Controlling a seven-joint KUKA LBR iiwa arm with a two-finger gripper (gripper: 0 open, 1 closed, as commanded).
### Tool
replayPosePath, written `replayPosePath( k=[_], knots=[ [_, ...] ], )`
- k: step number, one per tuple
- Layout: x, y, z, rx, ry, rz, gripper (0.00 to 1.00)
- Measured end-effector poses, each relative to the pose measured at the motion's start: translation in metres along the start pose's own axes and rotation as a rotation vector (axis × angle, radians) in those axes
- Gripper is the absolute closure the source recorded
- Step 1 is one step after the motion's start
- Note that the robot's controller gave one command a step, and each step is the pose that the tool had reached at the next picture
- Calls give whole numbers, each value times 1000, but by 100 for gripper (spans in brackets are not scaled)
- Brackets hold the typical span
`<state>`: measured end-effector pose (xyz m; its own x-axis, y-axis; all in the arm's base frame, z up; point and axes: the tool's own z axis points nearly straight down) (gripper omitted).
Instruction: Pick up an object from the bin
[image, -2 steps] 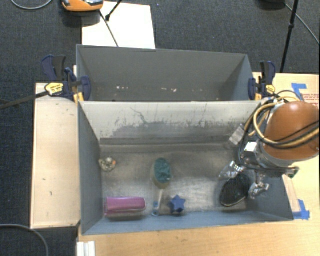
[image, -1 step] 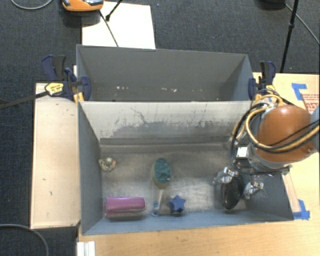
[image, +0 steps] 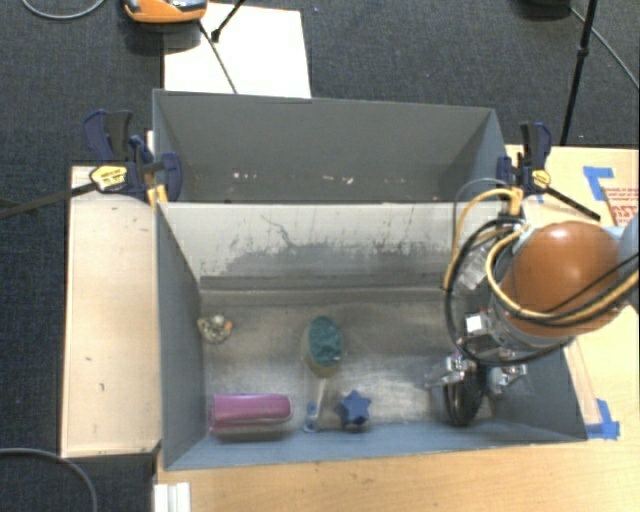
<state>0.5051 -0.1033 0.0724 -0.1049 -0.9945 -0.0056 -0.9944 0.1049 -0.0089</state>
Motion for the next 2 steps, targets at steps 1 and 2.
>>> replayPosePath(
  k=[1, 2],
  knots=[
    [0, -1, -2, 2, 0, 4, 100],
    [-1, -2, -37, -5, 4, 9, 100]
  ],
)
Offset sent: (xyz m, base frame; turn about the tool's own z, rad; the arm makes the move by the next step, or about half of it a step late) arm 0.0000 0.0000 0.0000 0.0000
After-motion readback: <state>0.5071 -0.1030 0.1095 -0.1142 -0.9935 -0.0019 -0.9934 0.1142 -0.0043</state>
